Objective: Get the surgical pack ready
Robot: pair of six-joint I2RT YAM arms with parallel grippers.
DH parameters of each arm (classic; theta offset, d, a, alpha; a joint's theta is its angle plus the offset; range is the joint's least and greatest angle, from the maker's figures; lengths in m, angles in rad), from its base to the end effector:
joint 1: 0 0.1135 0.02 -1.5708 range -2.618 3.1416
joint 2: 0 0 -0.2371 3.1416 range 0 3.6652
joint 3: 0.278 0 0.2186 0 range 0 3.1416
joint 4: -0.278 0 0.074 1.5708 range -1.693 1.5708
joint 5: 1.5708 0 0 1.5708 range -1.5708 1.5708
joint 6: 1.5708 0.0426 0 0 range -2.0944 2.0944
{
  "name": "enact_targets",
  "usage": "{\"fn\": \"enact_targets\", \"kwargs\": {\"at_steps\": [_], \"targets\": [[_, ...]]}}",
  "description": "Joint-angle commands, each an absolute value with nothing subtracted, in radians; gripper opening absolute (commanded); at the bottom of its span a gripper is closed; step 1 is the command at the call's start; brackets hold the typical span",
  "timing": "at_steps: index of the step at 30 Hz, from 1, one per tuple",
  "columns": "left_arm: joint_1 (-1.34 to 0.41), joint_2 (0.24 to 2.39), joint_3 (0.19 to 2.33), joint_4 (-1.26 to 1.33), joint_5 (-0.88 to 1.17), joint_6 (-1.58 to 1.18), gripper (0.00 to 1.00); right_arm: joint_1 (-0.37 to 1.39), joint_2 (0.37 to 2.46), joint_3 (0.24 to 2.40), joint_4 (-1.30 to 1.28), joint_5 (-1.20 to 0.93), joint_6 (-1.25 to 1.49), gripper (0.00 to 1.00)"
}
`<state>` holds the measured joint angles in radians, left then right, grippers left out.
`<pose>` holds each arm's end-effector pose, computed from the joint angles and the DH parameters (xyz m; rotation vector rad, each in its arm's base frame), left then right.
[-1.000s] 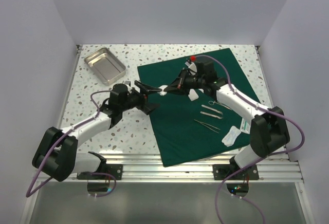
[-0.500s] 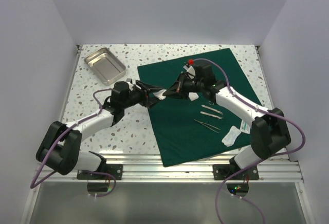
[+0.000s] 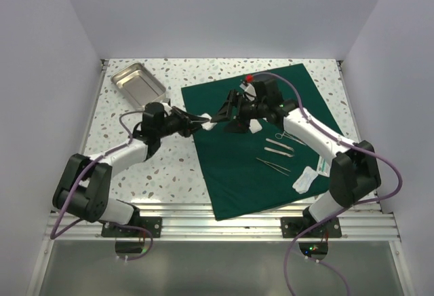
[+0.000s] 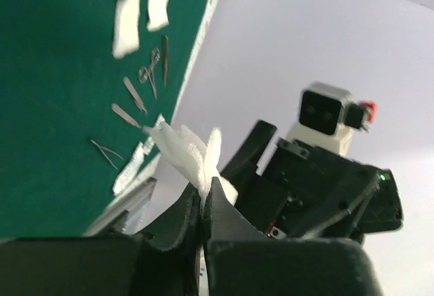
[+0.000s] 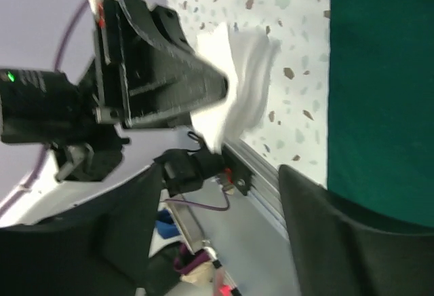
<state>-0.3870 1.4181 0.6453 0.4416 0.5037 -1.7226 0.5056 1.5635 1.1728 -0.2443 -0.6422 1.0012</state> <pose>0.2530 -0.1253 0.2078 -1.1064 2.0933 -1.7411 0.2698 0.1785 0.2619 0.2038 2.5020 1.4564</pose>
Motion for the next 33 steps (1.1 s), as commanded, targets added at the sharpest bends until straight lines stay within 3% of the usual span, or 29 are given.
{"fn": "enact_targets", "kwargs": {"at_steps": [1, 7, 15, 23, 33], "targets": [[-0.278, 1.436, 0.757, 0.305, 0.584, -1.446, 0.00, 0.511, 1.586, 1.347, -0.519, -0.578, 0.774, 0.76], [-0.123, 1.621, 1.066, -0.094, 0.692, -0.895, 0.00, 0.503, 1.583, 1.445, -0.785, -0.465, 0.511, 0.80], [0.061, 1.847, 1.414, -0.304, 0.657, -0.399, 0.00, 0.489, 1.517, 1.316, -0.874, -0.403, 0.341, 0.81], [0.245, 2.046, 1.611, -0.316, 0.768, -0.387, 0.00, 0.391, 1.549, 1.278, -0.874, -0.442, 0.308, 0.81], [0.275, 2.348, 1.844, -0.298, 0.822, -0.462, 0.00, 0.313, 1.652, 1.400, -0.920, -0.420, 0.278, 0.81]]}}
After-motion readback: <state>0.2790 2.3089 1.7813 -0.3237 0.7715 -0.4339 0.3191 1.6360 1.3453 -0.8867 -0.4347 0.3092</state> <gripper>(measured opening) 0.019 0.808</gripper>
